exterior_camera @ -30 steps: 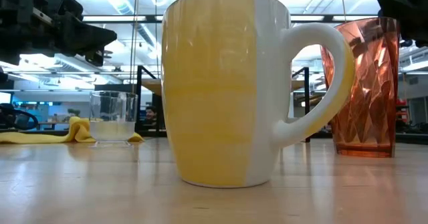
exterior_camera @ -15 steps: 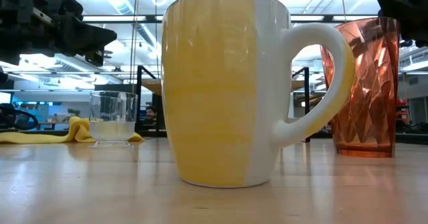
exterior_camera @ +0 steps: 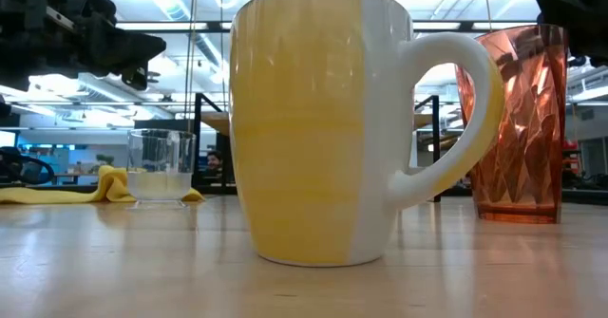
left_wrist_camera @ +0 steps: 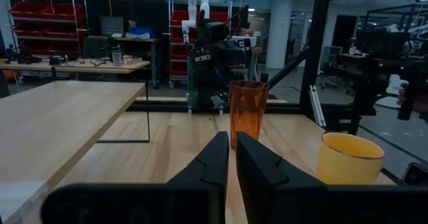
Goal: Stack small to large cups/mugs on shelf
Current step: Put the brown glass on the shelf
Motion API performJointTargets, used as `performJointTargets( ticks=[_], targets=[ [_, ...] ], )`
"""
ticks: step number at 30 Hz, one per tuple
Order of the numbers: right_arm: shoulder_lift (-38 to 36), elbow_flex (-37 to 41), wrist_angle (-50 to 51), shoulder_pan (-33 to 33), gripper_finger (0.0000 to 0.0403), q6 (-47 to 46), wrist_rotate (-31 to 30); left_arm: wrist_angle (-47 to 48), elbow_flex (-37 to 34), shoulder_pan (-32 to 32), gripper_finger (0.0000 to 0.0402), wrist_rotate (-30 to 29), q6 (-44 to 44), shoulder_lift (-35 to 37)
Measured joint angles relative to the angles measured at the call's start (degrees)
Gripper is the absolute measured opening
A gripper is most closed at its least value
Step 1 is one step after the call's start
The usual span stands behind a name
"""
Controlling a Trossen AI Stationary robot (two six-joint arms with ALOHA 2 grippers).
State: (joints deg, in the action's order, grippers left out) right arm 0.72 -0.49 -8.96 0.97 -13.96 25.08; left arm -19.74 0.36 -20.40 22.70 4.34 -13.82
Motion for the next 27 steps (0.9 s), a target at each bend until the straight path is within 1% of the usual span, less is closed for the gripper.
performJointTargets(
  ticks=[2, 4, 9, 12, 18, 21, 25, 27],
  targets=[
    [0.02, 0.0, -0.07, -0.02, 0.0015, -0.02, 0.0, -0.95, 0.0, 0.0, 0.003, 0.02, 1.06, 0.0],
    [-0.01, 0.0, -0.11, -0.02, 0.0015, -0.31, 0.0, -2.5, 0.0, 0.0, 0.003, 0.02, 4.22, -0.02],
    [0.02, 0.02, -1.81, -0.01, 0.0015, -4.52, 0.0, -9.78, 0.0, 0.0, 0.0036, 0.02, 11.65, 0.0],
    [-0.01, 0.02, -6.07, -0.02, 0.0015, -5.14, 0.0, -13.18, 0.0, 0.0, 0.004, 0.03, 14.18, 0.0],
    [-0.01, 0.02, -18.3, -0.02, 0.0015, -14.14, -0.09, -17.93, 0.0, 0.0, 0.0037, -0.07, 19.76, 0.0],
    [-0.01, -0.34, -23.45, -0.02, 0.0015, -16.03, -0.07, -18.62, 0.0, 0.0, 0.0033, -0.09, 24.4, 0.0],
    [0.02, -4.2, -23.16, -0.02, 0.0015, -16.07, -0.06, -18.67, 0.0, 0.0, 0.0033, -0.1, 25.42, 0.0],
    [0.04, -7.01, -20.94, -0.02, 0.0015, -15.99, -0.02, -18.65, 0.0, 0.0, 0.0035, -0.11, 25.47, 0.0]
  ],
)
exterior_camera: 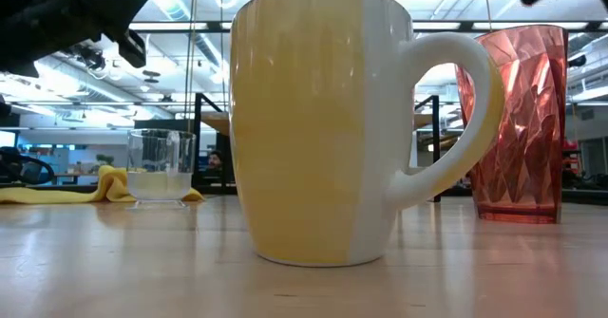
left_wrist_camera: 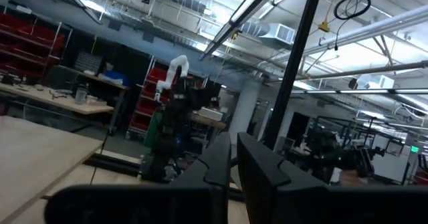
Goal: Stack small to large cups/mugs on shelf
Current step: Put the brown glass on the shelf
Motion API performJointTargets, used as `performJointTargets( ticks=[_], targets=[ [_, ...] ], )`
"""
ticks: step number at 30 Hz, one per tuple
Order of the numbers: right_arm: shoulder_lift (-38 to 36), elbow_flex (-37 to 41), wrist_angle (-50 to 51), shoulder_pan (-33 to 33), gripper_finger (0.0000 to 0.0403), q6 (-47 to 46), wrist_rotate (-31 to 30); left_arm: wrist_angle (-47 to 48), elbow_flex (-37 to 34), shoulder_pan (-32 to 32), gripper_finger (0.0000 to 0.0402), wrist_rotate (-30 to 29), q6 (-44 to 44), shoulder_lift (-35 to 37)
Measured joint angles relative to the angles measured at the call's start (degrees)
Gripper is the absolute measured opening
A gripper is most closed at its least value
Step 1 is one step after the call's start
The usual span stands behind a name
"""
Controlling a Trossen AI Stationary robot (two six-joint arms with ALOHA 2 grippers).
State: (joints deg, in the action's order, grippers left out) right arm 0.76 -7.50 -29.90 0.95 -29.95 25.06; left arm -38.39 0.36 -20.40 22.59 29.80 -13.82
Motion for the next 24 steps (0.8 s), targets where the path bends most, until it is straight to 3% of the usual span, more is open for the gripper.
performJointTargets(
  ticks=[4, 8, 15, 21, 24],
  targets=[
    [1.47, -8.21, 11.43, 0.0, 0.0015, 2.45, 0.02, 0.02, 0.0, 0.0, 0.0036, -0.07, -0.22, 0.0],
    [7.55, -17.02, 24.71, 0.0, 0.0015, 6.19, -2.17, 0.02, 0.0, 0.0, 0.0032, -0.09, 0.11, -0.02],
    [26.07, -30.08, 37.21, 0.0, 0.0015, 6.38, -6.16, 0.36, 0.02, 0.0, 0.0033, -0.09, 3.84, -0.02],
    [42.39, -41.46, 61.49, -1.49, 0.0015, 3.55, -6.68, 0.97, 0.02, 0.02, 0.0033, -0.07, 4.13, -0.02],
    [48.1, -44.78, 69.74, -4.82, 0.0015, 0.69, -11.74, 0.97, 0.02, 0.01, 0.0029, -0.07, 4.14, -0.02]
  ],
)
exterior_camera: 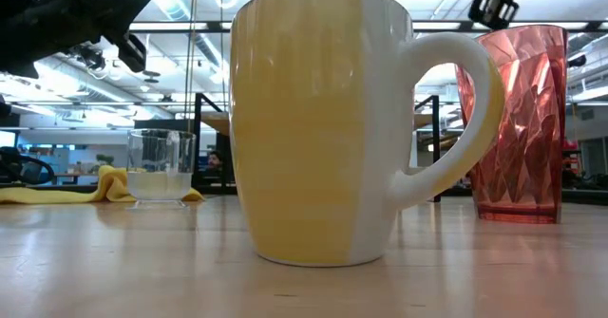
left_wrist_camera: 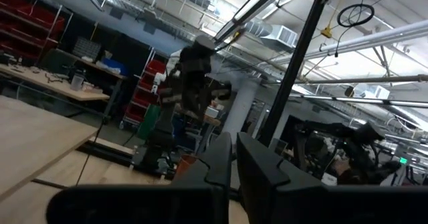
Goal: Stack small to large cups/mugs on shelf
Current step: Put the brown glass on the shelf
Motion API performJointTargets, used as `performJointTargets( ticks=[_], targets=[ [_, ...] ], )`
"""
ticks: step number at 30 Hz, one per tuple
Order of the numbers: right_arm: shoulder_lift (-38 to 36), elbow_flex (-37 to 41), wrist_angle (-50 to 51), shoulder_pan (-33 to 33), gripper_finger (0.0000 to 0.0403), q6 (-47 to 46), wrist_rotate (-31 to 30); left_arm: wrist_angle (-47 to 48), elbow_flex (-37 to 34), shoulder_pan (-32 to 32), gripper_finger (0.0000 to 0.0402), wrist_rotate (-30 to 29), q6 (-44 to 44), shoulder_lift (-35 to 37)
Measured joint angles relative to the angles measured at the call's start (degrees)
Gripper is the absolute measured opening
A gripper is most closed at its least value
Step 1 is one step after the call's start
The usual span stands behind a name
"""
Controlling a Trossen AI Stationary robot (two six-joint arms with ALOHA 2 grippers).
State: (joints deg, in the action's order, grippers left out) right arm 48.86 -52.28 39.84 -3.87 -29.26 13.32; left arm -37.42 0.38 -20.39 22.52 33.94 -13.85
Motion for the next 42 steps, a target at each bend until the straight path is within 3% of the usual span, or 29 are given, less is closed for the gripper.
performJointTargets(
  ticks=[10, 17, 28, 35, 42],
  targets=[
    [5.88, -6.4, 13.05, -16.44, 0.0015, -19.38, -19.69, 3.11, 0.0, 0.19, 0.0031, 0.15, 0.16, 0.0],
    [5.88, -6.48, 13.89, -27.36, 0.0015, -28.57, -25.01, 6.21, 0.0, 3.78, 0.0036, 0.17, 0.31, -0.02],
    [5.88, -6.48, 14.74, -26.12, 0.0015, -28.59, -27.03, 6.04, 0.0, 6.9, 0.0026, 0.02, -1.72, -0.02],
    [5.86, -6.48, 26.17, -22.69, 0.0015, -40.21, -28.3, 6.1, 0.0, 6.9, 0.0031, -0.02, -3.57, -0.02],
    [5.97, -6.48, 30.82, -21.65, 0.0025, -41.59, -28.39, 8.83, 0.0, 6.87, 0.0024, -0.02, -3.59, 0.0]
  ],
)
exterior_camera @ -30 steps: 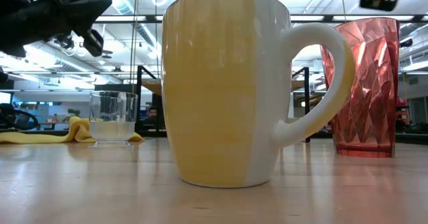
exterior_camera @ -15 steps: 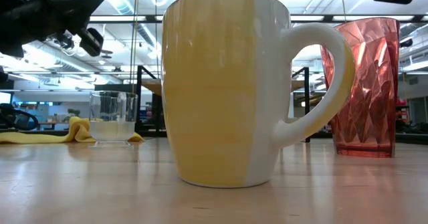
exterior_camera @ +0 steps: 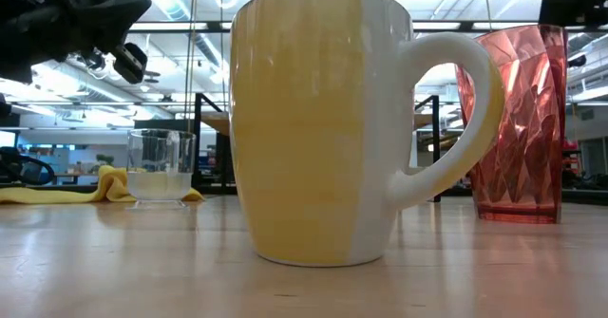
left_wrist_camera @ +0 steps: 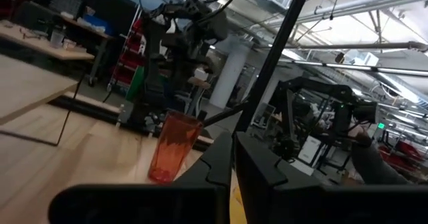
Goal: Stack small to large cups/mugs on shelf
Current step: Put the brown glass on the shelf
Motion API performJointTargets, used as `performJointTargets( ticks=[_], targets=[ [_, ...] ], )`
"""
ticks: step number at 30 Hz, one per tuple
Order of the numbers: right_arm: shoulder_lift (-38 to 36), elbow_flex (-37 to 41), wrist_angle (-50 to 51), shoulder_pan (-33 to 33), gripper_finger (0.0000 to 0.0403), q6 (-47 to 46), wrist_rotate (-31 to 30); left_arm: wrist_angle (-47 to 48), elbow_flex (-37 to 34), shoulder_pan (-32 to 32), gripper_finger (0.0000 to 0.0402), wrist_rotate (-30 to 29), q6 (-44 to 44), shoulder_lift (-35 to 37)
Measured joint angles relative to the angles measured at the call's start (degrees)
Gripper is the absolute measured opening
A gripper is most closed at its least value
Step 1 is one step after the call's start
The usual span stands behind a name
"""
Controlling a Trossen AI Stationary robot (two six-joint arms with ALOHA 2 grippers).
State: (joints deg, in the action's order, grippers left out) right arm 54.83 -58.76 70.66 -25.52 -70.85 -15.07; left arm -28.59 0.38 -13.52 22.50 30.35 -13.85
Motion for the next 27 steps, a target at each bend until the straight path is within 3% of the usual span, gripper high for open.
performJointTargets(
  ticks=[13, 27],
  targets=[
    [10.53, -0.84, -6.95, 0.6, 0.0105, 4.7, 5.07, 2.6, 0.0, -0.02, 0.0028, -0.23, -0.15, -0.02],
    [18.21, -2.01, -6.01, 4.13, 0.0108, 8.06, 5.05, 2.8, 0.0, -0.02, 0.0034, -0.44, -0.09, 0.0]
  ],
)
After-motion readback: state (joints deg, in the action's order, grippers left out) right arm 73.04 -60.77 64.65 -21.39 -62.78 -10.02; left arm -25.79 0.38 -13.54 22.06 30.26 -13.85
